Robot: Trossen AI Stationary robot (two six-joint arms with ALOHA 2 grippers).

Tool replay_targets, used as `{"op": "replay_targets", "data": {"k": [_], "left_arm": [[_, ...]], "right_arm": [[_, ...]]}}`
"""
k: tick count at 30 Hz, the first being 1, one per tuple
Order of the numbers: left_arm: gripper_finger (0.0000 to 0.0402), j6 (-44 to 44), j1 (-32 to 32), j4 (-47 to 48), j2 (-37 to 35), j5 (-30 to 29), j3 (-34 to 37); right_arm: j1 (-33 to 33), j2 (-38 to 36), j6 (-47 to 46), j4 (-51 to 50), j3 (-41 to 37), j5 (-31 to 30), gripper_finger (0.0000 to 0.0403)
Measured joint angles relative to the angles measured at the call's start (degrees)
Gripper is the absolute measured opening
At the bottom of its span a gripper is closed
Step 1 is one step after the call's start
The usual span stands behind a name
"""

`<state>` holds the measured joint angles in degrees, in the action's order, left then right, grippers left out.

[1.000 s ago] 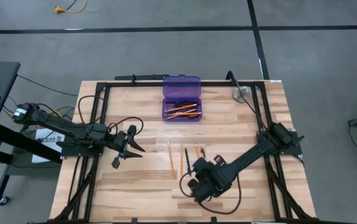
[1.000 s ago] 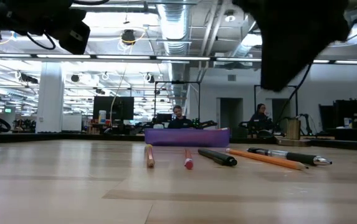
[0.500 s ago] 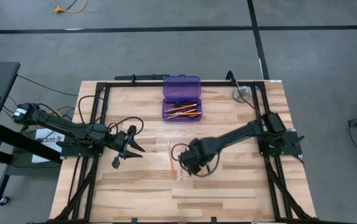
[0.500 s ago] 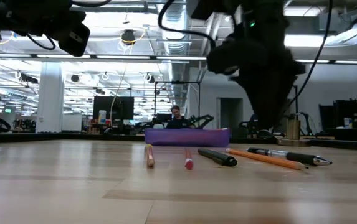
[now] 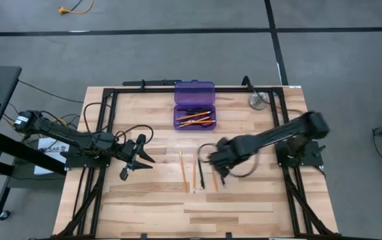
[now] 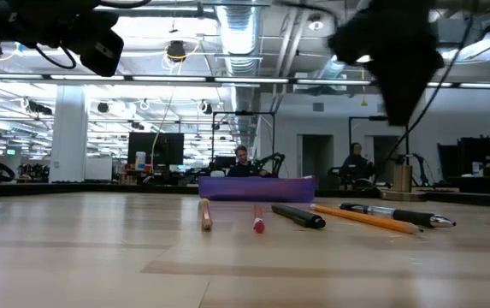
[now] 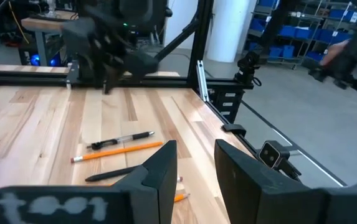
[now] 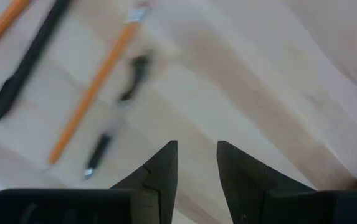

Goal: Pick & place school supplies into a supply box
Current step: Put the transparent pen into the violet supply box

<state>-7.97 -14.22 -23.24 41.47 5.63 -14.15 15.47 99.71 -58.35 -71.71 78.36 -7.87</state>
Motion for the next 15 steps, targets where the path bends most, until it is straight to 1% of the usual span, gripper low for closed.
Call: {"op": "replay_targets", "data": {"k": [4,7,10,12,15], "left_arm": [[0.0096,0.0,0.0,-0.2,0.0,0.0,0.0],[0.0096,0.0,0.0,-0.16,0.0,0.0,0.0],[0.0096,0.11,0.0,-0.07,0.0,0.0,0.0],[0.0096,0.28,0.0,0.02,0.0,0.0,0.0],[0.0096,0.42,0.01,0.46,0.0,0.0,0.0]], "right_arm": [[1.11,-11.06,-10.9,4.56,-10.81,-6.21,0.0106],[2.4,-16.7,-20.22,9.53,-17.48,-7.24,0.0106],[3.89,-18.87,-29.27,14.17,-21.49,-6.97,0.0106],[5.06,-18.75,-30.29,17.5,-22.35,-7.22,0.0106],[6.19,-16.3,-30.02,21.75,-22.35,-6.62,0.0108]]}}
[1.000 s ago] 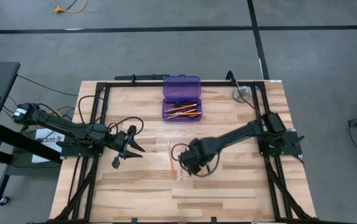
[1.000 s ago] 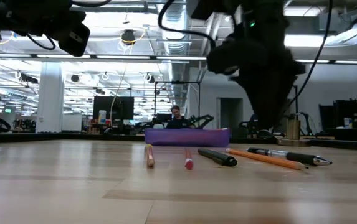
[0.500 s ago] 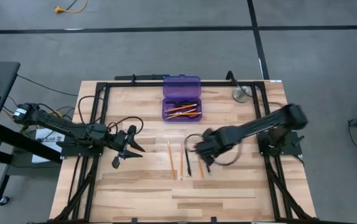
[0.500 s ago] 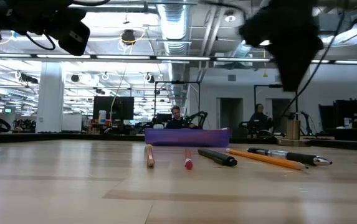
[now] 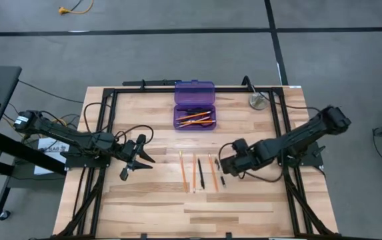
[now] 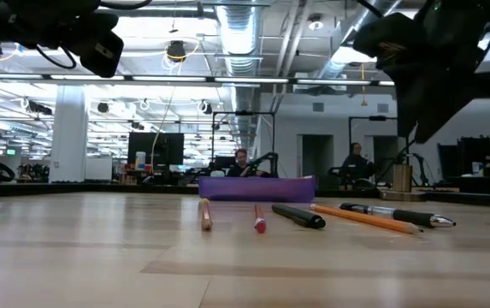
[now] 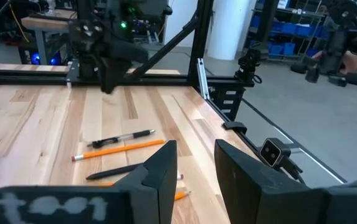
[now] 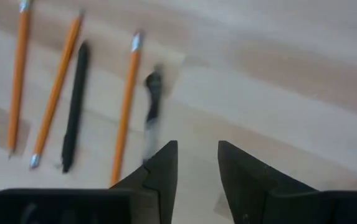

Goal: Pick & place school supplies into a supply box
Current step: Put the transparent pen into the violet supply box

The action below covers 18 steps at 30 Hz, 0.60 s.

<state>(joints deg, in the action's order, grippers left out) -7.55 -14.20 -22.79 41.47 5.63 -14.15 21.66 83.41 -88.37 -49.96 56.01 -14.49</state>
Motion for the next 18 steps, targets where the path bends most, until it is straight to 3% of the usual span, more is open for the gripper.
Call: {"op": "replay_targets", "data": {"k": [8,13,18], "left_arm": [[0.0096,0.18,0.0,-0.04,0.0,0.0,0.0],[0.0096,0.19,0.0,0.7,0.0,0.0,0.0],[0.0096,0.21,0.0,1.33,0.0,-0.01,0.0]], "right_arm": [[-0.34,7.74,3.19,6.97,0.03,3.38,0.0166],[-1.98,12.08,6.77,7.14,3.64,5.76,0.0207],[-4.2,16.73,12.32,7.04,8.05,9.19,0.0222]]}}
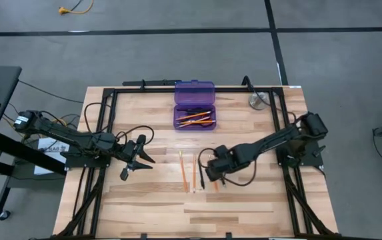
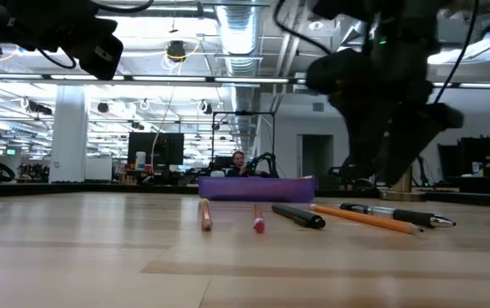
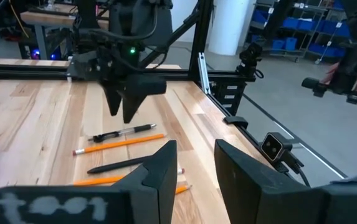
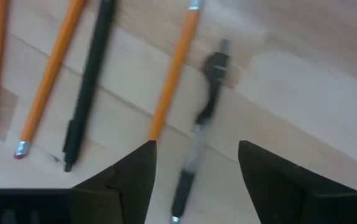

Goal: Pick & place school supplies into a supply box
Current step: Put the transparent pen into the violet supply box

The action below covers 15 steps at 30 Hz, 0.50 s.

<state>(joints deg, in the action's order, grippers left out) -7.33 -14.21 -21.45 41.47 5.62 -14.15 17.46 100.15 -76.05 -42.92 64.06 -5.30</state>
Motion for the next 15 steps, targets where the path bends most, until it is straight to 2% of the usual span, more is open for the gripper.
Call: {"op": "replay_targets", "data": {"k": [6,15], "left_arm": [[0.0096,0.0,-0.01,0.18,0.0,0.01,0.0],[0.0096,0.0,-0.01,0.46,0.0,-0.01,0.0]], "right_arm": [[-2.21,4.16,5.07,-0.4,3.5,2.58,0.0223],[-2.98,4.24,5.6,-3.42,3.8,3.89,0.0223]]}}
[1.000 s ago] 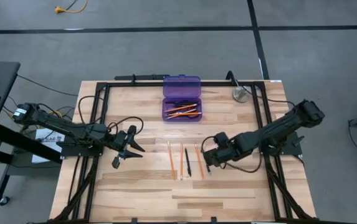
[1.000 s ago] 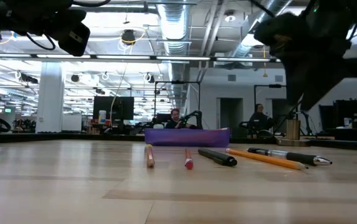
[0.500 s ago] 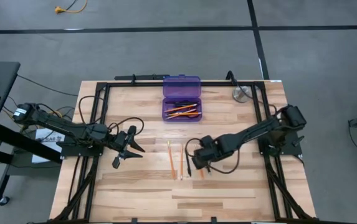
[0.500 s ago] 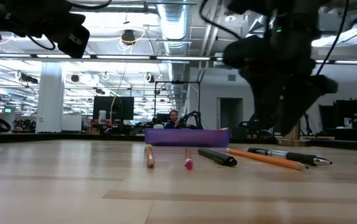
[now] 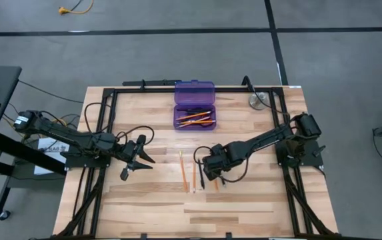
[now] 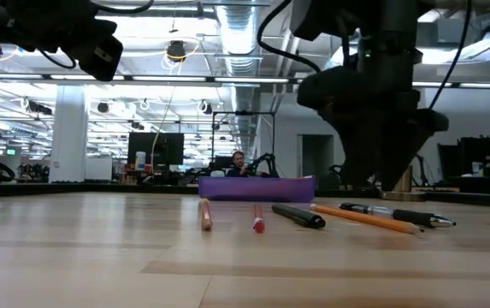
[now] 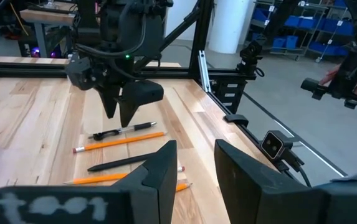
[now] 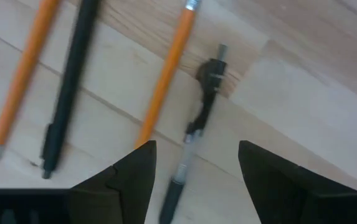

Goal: Pick & place school supplies into a supply box
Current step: Put the transparent pen into the violet supply box

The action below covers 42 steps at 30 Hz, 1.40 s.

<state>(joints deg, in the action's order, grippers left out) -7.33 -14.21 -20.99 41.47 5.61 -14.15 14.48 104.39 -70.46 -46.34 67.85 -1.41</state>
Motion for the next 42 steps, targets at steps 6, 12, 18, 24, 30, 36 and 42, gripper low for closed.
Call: {"op": "replay_targets", "data": {"k": [6,12,18,24,30,36,42], "left_arm": [[0.0096,0.02,0.02,0.17,0.0,0.0,0.0],[0.0096,0.02,0.0,0.95,0.02,-0.37,0.02],[0.0096,0.02,0.01,1.11,0.13,-0.44,0.02],[0.0096,0.02,0.02,1.08,0.13,-0.43,0.02],[0.0096,0.02,0.02,1.11,0.13,-0.42,0.02],[0.0096,0.02,0.02,2.27,0.13,-0.42,0.02],[0.0096,0.02,0.02,2.82,0.13,-0.42,0.17]], "right_arm": [[0.0,1.91,0.0,-0.41,-0.41,0.05,0.0223],[0.0,5.48,-0.03,0.72,-0.26,1.4,0.0223],[-0.02,7.49,-0.02,-0.19,-0.02,1.84,0.0222],[0.0,6.99,-1.02,0.02,-0.27,1.6,0.0194],[0.0,6.79,-1.6,0.05,-0.37,1.54,0.0139],[0.0,6.79,-2.64,0.3,-0.42,1.38,0.0082],[0.0,6.77,-3.23,0.41,-0.44,1.33,0.0041]]}}
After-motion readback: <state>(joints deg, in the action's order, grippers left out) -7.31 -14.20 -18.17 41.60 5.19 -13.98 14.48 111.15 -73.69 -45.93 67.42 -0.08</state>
